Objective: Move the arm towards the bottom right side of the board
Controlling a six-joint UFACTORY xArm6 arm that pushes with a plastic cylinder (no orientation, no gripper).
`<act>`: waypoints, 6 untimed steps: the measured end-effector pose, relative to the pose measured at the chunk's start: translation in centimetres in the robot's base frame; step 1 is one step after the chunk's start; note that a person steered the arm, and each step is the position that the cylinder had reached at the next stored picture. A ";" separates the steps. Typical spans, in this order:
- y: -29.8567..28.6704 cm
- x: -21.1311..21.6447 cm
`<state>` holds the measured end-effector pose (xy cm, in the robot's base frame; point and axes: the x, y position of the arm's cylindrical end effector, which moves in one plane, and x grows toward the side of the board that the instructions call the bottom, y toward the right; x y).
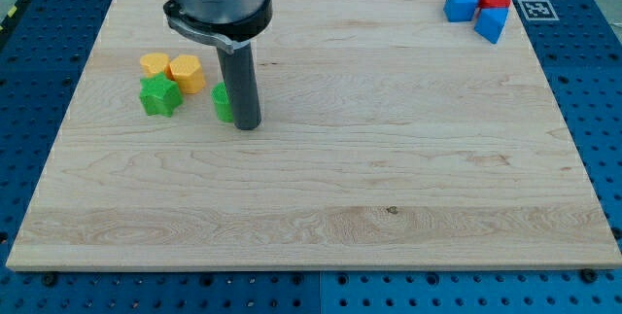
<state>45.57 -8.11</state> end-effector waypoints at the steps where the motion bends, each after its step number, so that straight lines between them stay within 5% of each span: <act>1: 0.0 -0.4; 4: -5.1 -0.4; 5: -3.8 -0.2; 6: 5.5 3.4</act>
